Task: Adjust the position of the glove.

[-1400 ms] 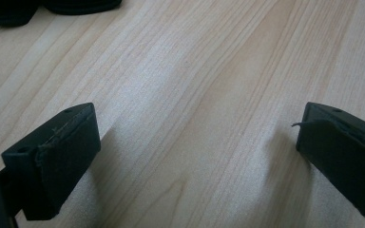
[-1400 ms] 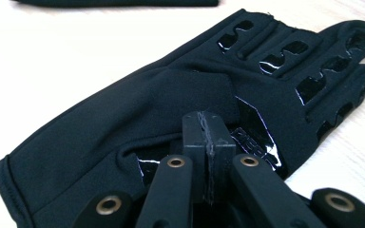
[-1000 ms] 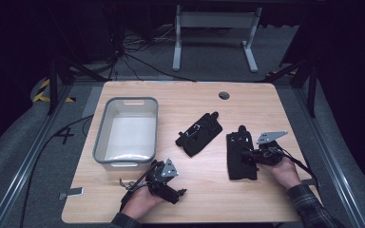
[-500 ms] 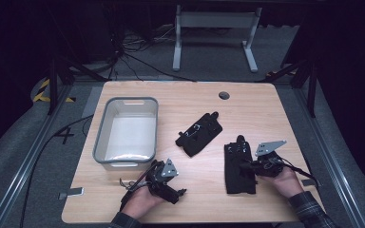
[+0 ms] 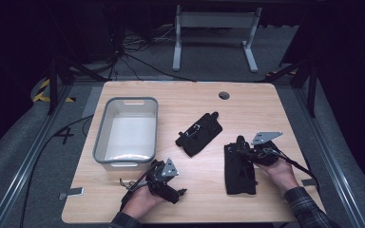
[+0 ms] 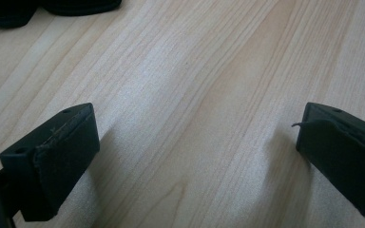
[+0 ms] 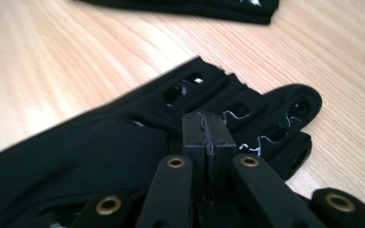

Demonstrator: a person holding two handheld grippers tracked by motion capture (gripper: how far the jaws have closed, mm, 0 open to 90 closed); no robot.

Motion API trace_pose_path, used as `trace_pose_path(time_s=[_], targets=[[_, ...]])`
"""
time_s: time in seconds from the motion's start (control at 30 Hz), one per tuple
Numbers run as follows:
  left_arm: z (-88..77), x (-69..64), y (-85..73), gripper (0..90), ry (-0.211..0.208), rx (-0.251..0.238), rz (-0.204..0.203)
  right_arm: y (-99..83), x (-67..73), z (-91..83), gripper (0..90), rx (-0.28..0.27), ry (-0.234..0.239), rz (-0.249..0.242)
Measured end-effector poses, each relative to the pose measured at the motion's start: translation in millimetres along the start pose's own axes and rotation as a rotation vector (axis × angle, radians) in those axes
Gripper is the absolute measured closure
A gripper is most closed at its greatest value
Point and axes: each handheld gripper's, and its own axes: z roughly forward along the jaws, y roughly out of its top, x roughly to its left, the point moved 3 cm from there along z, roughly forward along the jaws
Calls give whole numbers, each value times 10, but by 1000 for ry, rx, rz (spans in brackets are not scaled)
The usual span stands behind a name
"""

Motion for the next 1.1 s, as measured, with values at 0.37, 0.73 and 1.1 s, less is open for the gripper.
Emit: trace_pose_path(time_s=[0.37,0.73,1.1], targets=[[0,0,0,7,0,0,0,71,174,178,893,8,64,-16],[-2,-2,-1,9,1,0,0,107,405,25,879,-9,110,-60],[-3,-4,-2,9,4,0,0,-242,581,-183,890,33,150,-80]])
